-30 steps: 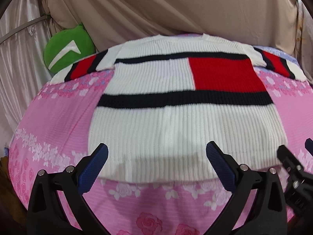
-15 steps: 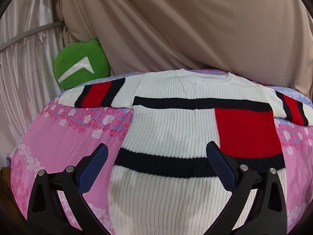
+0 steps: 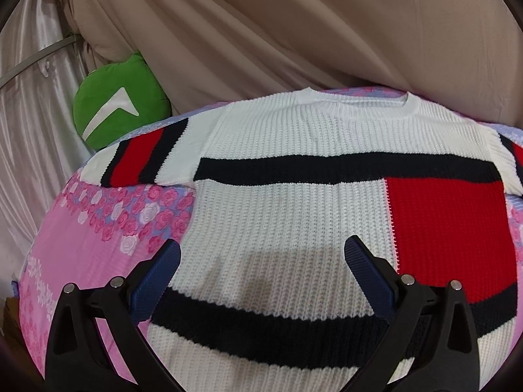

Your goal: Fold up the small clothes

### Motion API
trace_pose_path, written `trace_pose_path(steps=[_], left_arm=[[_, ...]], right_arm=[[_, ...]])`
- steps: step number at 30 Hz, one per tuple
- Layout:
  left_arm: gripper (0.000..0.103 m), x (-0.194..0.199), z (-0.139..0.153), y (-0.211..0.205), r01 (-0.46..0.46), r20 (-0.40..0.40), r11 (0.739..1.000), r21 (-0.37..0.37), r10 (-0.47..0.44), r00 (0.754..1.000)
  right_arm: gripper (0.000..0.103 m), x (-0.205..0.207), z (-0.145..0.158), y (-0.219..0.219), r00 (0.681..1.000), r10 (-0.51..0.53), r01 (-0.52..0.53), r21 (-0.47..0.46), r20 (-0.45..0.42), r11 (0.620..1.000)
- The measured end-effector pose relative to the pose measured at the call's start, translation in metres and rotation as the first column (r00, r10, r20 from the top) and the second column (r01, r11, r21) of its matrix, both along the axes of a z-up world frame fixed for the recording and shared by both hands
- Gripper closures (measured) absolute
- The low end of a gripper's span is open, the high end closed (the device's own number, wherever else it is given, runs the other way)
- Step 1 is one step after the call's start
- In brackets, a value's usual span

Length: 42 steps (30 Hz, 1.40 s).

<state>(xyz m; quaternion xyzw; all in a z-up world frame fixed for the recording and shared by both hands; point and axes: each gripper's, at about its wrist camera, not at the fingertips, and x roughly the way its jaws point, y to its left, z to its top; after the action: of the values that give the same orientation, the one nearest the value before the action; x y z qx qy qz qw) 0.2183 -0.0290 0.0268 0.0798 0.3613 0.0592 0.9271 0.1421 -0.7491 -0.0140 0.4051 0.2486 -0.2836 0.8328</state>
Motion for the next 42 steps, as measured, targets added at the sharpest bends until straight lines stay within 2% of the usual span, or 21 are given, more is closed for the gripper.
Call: trace_pose_path(steps=[1,3,5,7,9,12,15,17,19,20,21,23,25,27,32,34,37,38,39,41,42], left_arm=[[0.005,0.003,-0.003,-0.002,0.0,-0.001,1.0,0.007,0.0,1.0],[0.005,0.007,-0.007,-0.003,-0.004,-0.001,1.0,0.02,0.004,1.0],[0.005,0.01,-0.009,-0.003,-0.006,-0.005,1.0,0.022,0.006,1.0],[0.005,0.012,-0.01,-0.001,-0.01,-0.006,1.0,0.022,0.01,1.0],[0.005,0.013,-0.009,0.002,-0.011,-0.002,1.0,0.022,0.011,1.0],[0.005,0.015,-0.006,0.008,-0.018,0.006,1.0,0.022,0.018,1.0],[0.005,0.016,0.001,0.017,-0.03,0.018,1.0,0.002,0.03,0.999],[0.005,0.017,0.005,0.023,-0.033,0.019,0.999,-0.018,0.034,0.999],[0.005,0.021,0.007,0.03,-0.031,0.011,0.999,-0.042,0.031,0.999],[0.005,0.026,0.006,0.032,-0.022,-0.006,0.998,-0.055,0.021,1.0],[0.005,0.031,0.005,0.035,-0.018,-0.022,0.997,-0.069,0.017,1.0],[0.005,0.043,0.0,0.043,-0.015,-0.06,0.993,-0.118,0.008,0.998],[0.005,0.059,-0.004,0.052,-0.016,-0.095,0.983,-0.182,-0.001,0.995],[0.005,0.073,-0.009,0.057,-0.012,-0.122,0.97,-0.242,-0.018,0.992],[0.005,0.113,-0.022,0.049,0.004,-0.167,0.926,-0.378,-0.072,0.983],[0.005,0.127,-0.025,0.041,-0.003,-0.166,0.91,-0.414,-0.072,0.983],[0.006,0.146,-0.036,0.027,-0.024,-0.2,0.888,-0.459,-0.077,0.977],[0.006,0.151,-0.04,0.023,-0.035,-0.21,0.889,-0.457,-0.07,0.975],[0.008,0.153,-0.04,0.017,-0.043,-0.193,0.903,-0.427,-0.044,0.98],[0.023,0.156,-0.038,0.008,-0.038,-0.165,0.923,-0.382,-0.028,0.986],[0.036,0.157,-0.037,0.004,-0.028,-0.156,0.925,-0.378,-0.034,0.987]], right_arm=[[0.036,0.007,0.002,0.001,1.0,0.012,-0.012,0.0,-0.004,1.0],[0.07,0.018,0.011,0.009,1.0,0.031,-0.031,-0.026,0.003,0.999],[0.092,0.029,0.03,0.027,0.996,0.076,-0.073,-0.065,0.05,0.995],[0.093,0.037,0.058,0.055,0.979,0.15,-0.135,-0.11,0.14,0.985],[0.094,0.051,0.09,0.1,0.941,0.271,-0.235,-0.186,0.202,0.954],[0.095,0.086,0.136,0.194,0.827,0.508,-0.429,-0.312,0.241,0.848],[0.095,0.126,0.151,0.313,0.65,0.734,-0.637,-0.388,0.195,0.667],[0.093,0.154,0.137,0.38,0.539,0.832,-0.744,-0.39,0.131,0.543],[0.083,0.179,0.104,0.44,0.452,0.891,-0.825,-0.356,0.047,0.438],[0.072,0.188,0.087,0.461,0.435,0.9,-0.846,-0.34,0.006,0.411],[0.068,0.193,0.069,0.477,0.428,0.903,-0.861,-0.321,-0.04,0.394],[0.068,0.186,0.052,0.487,0.426,0.901,-0.874,-0.292,-0.081,0.388],[0.062,0.172,0.042,0.465,0.457,0.887,-0.859,-0.293,-0.07,0.419],[0.043,0.149,0.042,0.433,0.525,0.851,-0.816,-0.304,-0.035,0.491],[0.033,0.098,0.042,0.339,0.743,0.668,-0.645,-0.319,-0.048,0.694],[0.033,0.087,0.037,0.304,0.796,0.603,-0.59,-0.285,-0.051,0.755],[0.033,0.08,0.02,0.275,0.828,0.558,-0.555,-0.218,-0.054,0.803],[0.033,0.081,0.018,0.267,0.827,0.558,-0.558,-0.203,-0.063,0.805],[0.033,0.085,0.011,0.266,0.821,0.565,-0.569,-0.183,-0.076,0.802],[0.033,0.093,0.003,0.266,0.808,0.584,-0.589,-0.143,-0.077,0.795],[0.033,0.098,-0.001,0.267,0.802,0.594,-0.598,-0.124,-0.072,0.792]])
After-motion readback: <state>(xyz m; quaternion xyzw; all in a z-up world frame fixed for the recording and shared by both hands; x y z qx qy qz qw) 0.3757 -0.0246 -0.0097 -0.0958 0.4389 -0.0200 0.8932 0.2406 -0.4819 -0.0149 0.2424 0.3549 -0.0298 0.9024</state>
